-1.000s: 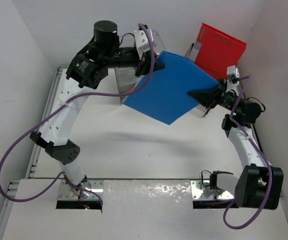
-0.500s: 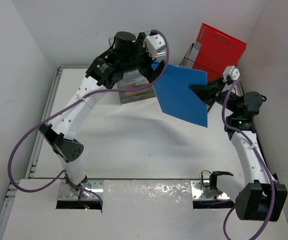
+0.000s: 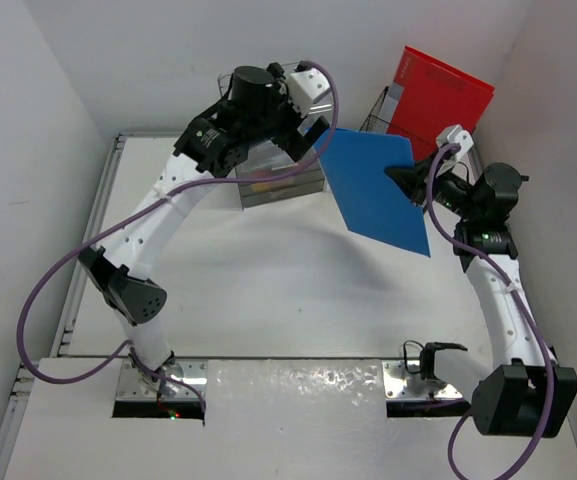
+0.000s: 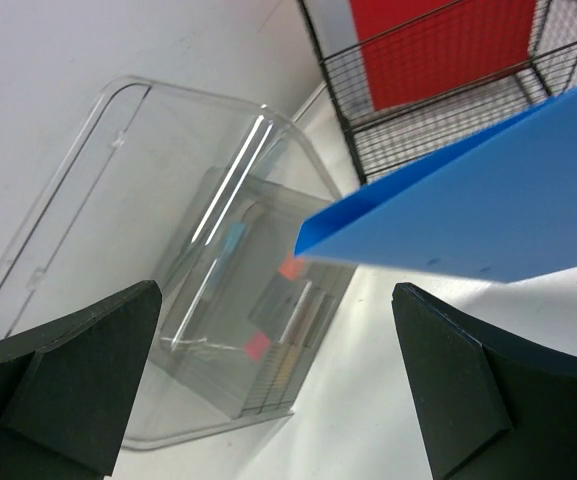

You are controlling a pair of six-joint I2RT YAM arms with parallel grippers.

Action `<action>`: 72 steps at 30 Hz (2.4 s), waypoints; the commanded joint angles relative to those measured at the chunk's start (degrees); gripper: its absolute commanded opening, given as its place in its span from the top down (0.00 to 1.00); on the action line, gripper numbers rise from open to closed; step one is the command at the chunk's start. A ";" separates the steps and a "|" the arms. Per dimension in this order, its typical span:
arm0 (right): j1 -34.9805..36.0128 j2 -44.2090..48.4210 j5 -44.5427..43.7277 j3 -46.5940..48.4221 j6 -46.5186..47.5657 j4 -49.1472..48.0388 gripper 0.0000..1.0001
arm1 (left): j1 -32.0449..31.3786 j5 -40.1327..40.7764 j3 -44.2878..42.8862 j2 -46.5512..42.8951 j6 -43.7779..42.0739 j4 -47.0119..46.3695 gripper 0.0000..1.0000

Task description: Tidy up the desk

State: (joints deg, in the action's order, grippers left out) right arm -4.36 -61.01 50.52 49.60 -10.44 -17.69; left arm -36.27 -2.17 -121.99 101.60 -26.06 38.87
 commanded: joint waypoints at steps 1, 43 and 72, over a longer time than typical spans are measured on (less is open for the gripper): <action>0.14 2.13 -3.23 4.79 5.06 2.03 1.00 | -0.03 3.76 0.18 -3.95 -1.27 -1.35 0.00; -3.64 -36.63 -11.68 46.11 1.65 -12.98 1.00 | -0.03 10.87 8.09 -4.84 -2.85 3.49 0.00; -8.38 -53.51 -7.45 34.60 -24.28 -63.96 1.00 | 0.24 12.46 3.26 1.75 -2.68 5.95 0.01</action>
State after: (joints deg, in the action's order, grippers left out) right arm -12.97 -114.15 44.91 84.42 -28.62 -68.10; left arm -36.27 9.69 -115.22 103.42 -29.30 45.76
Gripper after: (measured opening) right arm 0.002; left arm 0.996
